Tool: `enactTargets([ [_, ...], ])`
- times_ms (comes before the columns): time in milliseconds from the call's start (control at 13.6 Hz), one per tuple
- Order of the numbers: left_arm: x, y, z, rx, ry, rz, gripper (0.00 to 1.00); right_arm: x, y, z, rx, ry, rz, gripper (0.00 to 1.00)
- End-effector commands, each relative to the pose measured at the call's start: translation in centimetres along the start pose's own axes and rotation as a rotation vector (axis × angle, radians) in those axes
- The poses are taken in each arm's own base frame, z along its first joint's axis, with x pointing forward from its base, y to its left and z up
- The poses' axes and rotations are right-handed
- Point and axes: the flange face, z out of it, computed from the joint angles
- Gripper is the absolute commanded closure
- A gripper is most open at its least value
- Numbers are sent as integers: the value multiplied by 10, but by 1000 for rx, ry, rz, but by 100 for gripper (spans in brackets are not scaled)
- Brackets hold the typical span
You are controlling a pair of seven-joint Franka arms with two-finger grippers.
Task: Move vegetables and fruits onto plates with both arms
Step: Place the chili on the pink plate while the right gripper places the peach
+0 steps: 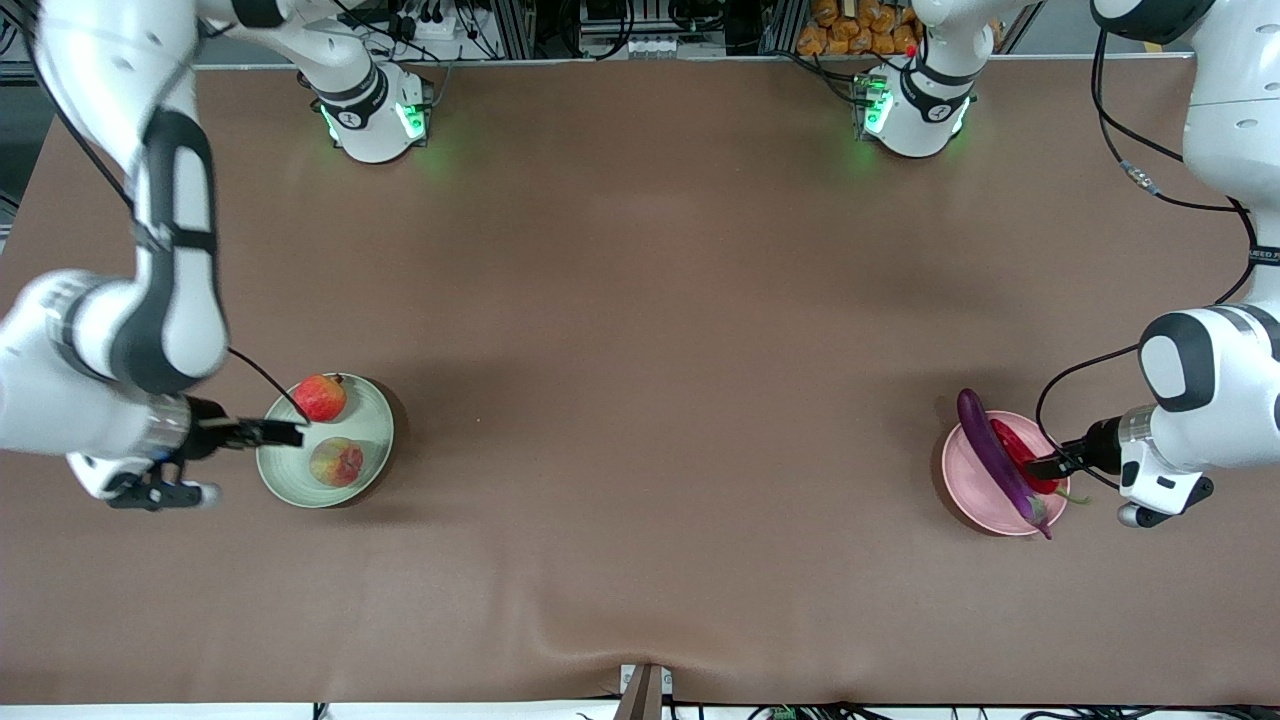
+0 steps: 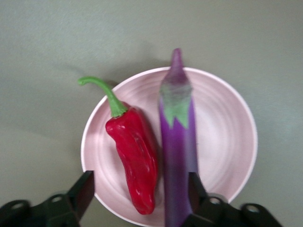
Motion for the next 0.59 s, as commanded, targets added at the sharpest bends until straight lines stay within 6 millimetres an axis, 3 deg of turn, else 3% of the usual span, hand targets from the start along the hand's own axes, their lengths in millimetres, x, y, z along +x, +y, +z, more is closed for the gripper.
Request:
enactTargets([
  [0, -16, 36, -38, 5, 12, 17, 0, -31, -9, -53, -9, -14, -30, 0],
  [147, -30, 55, -87, 10, 42, 10, 0, -52, -19, -88, -40, -23, -13, 0],
  [366, -70, 114, -169, 15, 58, 48, 0, -91, -24, -145, -64, -18, -25, 0],
  [513, -94, 123, -218, 19, 90, 70, 0, -117, -33, -177, -86, -7, -44, 0],
])
